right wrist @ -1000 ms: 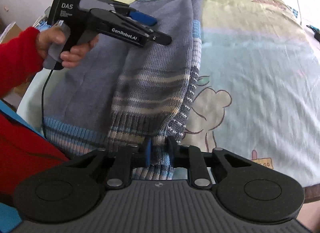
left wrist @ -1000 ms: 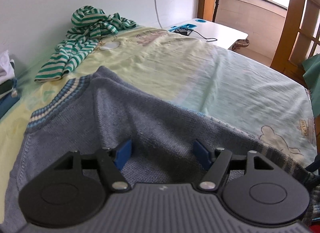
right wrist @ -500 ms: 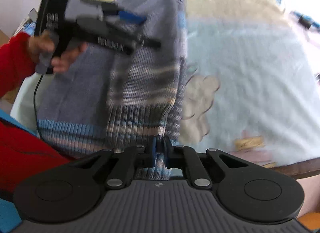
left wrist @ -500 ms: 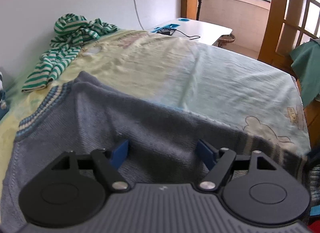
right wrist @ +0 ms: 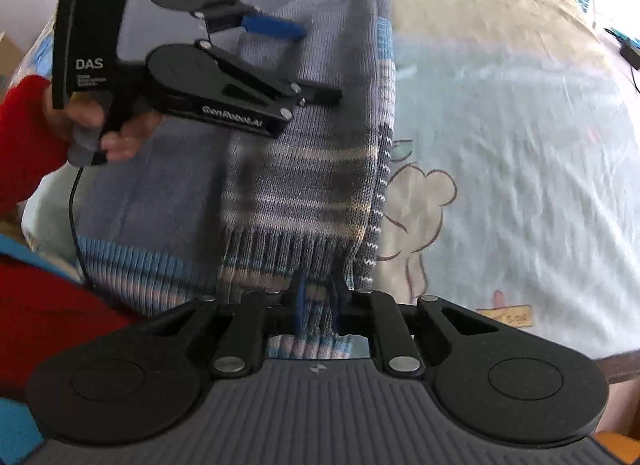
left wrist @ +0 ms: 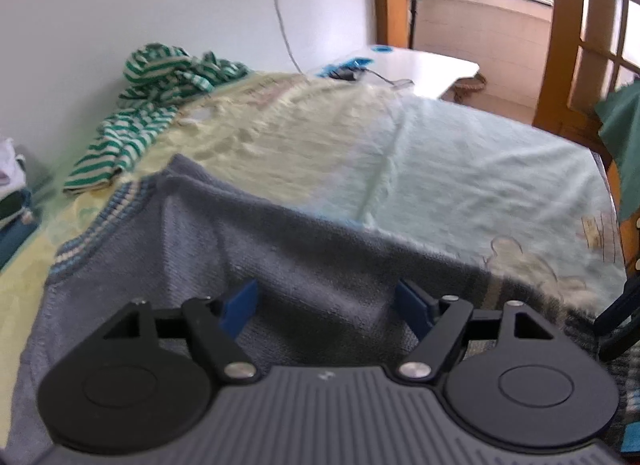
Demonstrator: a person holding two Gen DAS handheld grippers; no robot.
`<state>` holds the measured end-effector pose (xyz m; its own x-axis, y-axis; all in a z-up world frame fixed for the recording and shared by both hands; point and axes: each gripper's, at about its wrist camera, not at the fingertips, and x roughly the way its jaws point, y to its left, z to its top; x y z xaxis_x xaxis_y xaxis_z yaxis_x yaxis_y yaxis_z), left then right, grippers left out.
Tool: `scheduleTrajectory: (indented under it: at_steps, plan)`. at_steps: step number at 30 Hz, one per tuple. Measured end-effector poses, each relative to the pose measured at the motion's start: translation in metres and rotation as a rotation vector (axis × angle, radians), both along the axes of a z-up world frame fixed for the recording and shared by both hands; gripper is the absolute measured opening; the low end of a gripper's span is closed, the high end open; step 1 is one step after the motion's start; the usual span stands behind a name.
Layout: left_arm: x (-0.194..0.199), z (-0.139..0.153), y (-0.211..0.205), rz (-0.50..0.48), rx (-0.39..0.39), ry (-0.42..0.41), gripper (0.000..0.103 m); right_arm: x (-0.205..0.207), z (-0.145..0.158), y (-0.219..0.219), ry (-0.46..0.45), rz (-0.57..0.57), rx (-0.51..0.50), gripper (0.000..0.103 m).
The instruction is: Fold clothes
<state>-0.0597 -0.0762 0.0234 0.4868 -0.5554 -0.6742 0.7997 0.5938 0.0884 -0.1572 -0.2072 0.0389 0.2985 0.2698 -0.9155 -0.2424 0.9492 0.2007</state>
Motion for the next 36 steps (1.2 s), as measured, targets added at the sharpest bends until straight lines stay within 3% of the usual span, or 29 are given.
scheduleTrajectory:
  at_steps: [5,11,15,24,27,32,36]
  plan:
    - [0.0,0.016,0.023,0.116,-0.04,0.013,0.078,0.019,-0.004,0.007,-0.004,0.093,0.035,0.029]
    - [-0.004,0.009,0.037,0.249,-0.013,0.051,0.078,0.03,-0.001,0.0,-0.001,0.236,0.046,0.026]
    - [-0.015,0.008,0.042,0.337,-0.014,0.069,0.078,0.063,0.005,-0.015,-0.061,0.201,0.083,0.026]
    - [-0.052,0.005,0.05,0.528,0.0,0.104,0.071,0.128,-0.007,-0.008,-0.209,0.174,0.063,0.026]
    - [-0.061,0.004,0.057,0.602,0.005,0.117,0.071,0.149,-0.008,-0.006,-0.147,0.206,0.073,0.026]
    - [-0.066,0.003,0.078,0.767,-0.03,0.148,0.071,0.166,0.012,0.011,-0.186,0.284,0.091,0.027]
    - [-0.063,0.007,0.102,0.913,-0.053,0.136,0.073,0.178,0.028,0.058,-0.246,0.402,0.076,0.032]
